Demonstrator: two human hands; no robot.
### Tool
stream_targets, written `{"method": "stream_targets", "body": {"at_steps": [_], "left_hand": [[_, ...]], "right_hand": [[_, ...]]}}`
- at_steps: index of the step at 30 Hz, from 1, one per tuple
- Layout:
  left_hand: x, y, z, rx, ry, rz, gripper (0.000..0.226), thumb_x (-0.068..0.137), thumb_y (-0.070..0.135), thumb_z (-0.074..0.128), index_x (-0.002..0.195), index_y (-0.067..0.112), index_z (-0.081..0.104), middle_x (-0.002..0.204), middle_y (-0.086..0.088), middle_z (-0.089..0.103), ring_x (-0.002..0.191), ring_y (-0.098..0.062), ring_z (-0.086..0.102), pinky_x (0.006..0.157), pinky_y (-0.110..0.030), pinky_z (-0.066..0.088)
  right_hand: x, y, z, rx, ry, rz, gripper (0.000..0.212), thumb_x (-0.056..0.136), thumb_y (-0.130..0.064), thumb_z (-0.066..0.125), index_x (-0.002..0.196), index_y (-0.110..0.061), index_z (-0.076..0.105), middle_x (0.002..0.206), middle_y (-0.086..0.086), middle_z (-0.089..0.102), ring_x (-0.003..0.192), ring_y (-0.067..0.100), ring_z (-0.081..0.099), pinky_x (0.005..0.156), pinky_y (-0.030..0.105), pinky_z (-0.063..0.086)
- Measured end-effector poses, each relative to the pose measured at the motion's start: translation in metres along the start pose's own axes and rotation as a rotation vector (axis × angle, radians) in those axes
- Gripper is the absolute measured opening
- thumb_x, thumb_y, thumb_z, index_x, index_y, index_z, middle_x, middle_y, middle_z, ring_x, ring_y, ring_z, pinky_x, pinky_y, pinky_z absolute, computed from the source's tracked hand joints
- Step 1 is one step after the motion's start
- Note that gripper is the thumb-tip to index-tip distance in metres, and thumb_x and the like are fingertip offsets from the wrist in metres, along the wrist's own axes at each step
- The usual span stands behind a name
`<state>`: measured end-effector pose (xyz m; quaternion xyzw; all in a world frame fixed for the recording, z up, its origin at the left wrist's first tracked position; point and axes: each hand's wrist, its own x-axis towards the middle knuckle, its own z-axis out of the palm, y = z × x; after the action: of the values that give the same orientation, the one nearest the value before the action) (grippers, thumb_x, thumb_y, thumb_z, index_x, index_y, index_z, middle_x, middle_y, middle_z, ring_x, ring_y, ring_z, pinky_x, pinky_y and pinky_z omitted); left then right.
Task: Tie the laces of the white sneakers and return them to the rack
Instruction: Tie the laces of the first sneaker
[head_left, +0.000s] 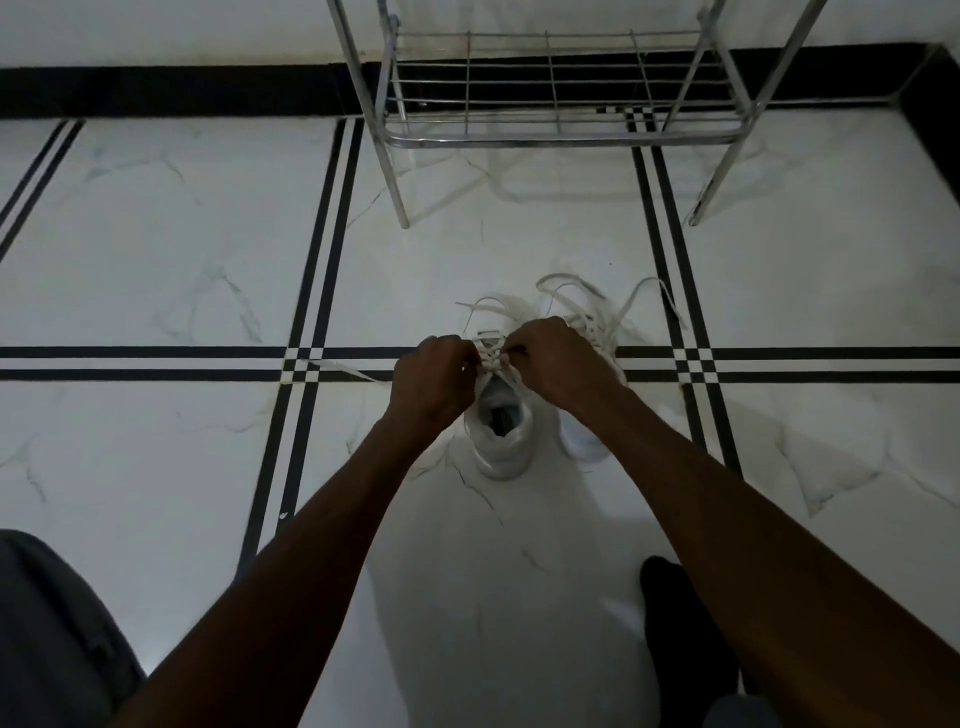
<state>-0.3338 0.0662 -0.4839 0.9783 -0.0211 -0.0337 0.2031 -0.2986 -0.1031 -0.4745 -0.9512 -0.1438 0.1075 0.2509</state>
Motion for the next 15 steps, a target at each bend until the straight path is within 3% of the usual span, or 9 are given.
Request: {"method": "stream_targets", "body": {"at_steps": [5, 8, 11, 15], "left_hand": [[-0.003, -0.017, 0.003, 0.128, 0.051, 0.065, 0.02, 0.078, -0.004, 0.063, 0.089, 0.013, 0.061, 0.08, -0.005, 0.067, 0.092, -0.03, 0.059, 0.074, -0.038, 0.041], [-0.013, -0.024, 0.009, 0.228, 0.109, 0.105, 0.033, 0.069, -0.007, 0.059, 0.087, 0.02, 0.051, 0.07, 0.006, 0.056, 0.081, -0.029, 0.058, 0.077, -0.04, 0.035], [-0.017, -0.03, 0.015, 0.231, 0.153, 0.097, 0.036, 0.066, -0.006, 0.056, 0.084, 0.024, 0.046, 0.069, 0.012, 0.052, 0.079, -0.027, 0.059, 0.079, -0.042, 0.035], [-0.017, -0.036, 0.024, 0.275, 0.196, 0.054, 0.034, 0.067, 0.003, 0.063, 0.092, 0.024, 0.06, 0.073, 0.006, 0.069, 0.084, -0.025, 0.063, 0.081, -0.04, 0.023]], "right_hand": [[-0.003, 0.007, 0.005, 0.034, -0.014, 0.111, 0.014, 0.086, -0.009, 0.07, 0.075, -0.012, 0.078, 0.079, 0.008, 0.078, 0.068, 0.015, 0.071, 0.062, 0.027, 0.057], [-0.009, 0.008, 0.013, 0.012, 0.013, 0.176, 0.024, 0.089, -0.009, 0.066, 0.065, -0.012, 0.07, 0.075, 0.012, 0.076, 0.058, 0.013, 0.058, 0.046, 0.017, 0.034], [-0.009, 0.006, 0.02, -0.051, 0.04, 0.229, 0.018, 0.092, -0.011, 0.063, 0.085, -0.008, 0.079, 0.085, 0.011, 0.077, 0.067, 0.016, 0.063, 0.042, 0.017, 0.023], [-0.006, 0.009, 0.031, -0.059, 0.079, 0.267, 0.015, 0.092, -0.015, 0.064, 0.099, -0.01, 0.077, 0.099, 0.012, 0.075, 0.089, 0.024, 0.071, 0.057, 0.022, 0.036]]}}
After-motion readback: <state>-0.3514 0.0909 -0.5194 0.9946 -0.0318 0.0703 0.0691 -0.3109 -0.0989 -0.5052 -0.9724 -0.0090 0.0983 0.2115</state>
